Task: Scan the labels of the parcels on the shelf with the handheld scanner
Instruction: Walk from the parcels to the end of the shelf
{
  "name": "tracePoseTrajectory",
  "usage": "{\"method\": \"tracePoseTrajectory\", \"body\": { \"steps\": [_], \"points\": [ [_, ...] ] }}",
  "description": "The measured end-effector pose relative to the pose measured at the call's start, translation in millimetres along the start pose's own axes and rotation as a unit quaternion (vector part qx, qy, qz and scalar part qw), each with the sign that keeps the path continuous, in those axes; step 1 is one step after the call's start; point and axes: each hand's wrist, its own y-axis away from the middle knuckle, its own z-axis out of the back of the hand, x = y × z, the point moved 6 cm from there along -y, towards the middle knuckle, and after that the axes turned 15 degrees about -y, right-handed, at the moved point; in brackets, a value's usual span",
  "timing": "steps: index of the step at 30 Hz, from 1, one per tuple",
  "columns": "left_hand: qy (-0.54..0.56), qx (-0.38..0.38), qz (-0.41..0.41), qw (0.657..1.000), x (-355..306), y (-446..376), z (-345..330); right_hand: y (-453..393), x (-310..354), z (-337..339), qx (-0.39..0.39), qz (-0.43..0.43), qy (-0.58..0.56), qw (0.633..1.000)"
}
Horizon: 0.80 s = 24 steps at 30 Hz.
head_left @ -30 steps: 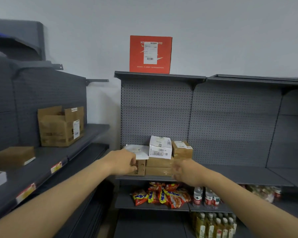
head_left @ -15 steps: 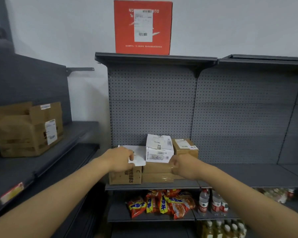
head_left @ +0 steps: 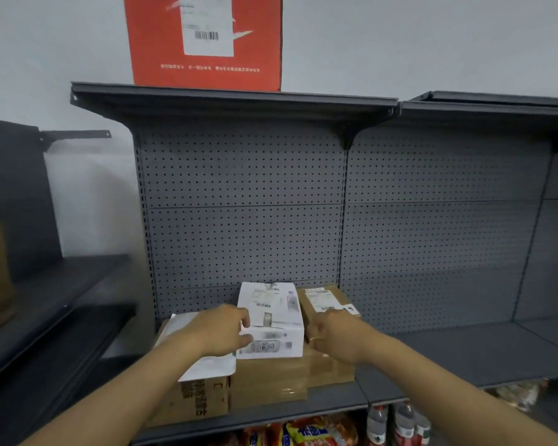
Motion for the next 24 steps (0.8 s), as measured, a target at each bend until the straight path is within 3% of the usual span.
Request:
{"method": "tracePoseTrajectory", "body": {
  "steps": [6,11,24],
  "points": [
    [-0.006,-0.03,-0.074,0.997,-31,-118,13,-53,-68,33,-0.022,-0.081,-0.002,0.996],
    [0.01,-0.062,-0.171,0.983,-95,-215,31,-69,-129,77,-0.074,-0.135,-0.006,0.988],
    [0.004,-0.072,-0.407,0.91,-399,-331,49,54,-364,172,-0.191,-0.364,-0.013,0.912]
  ]
}}
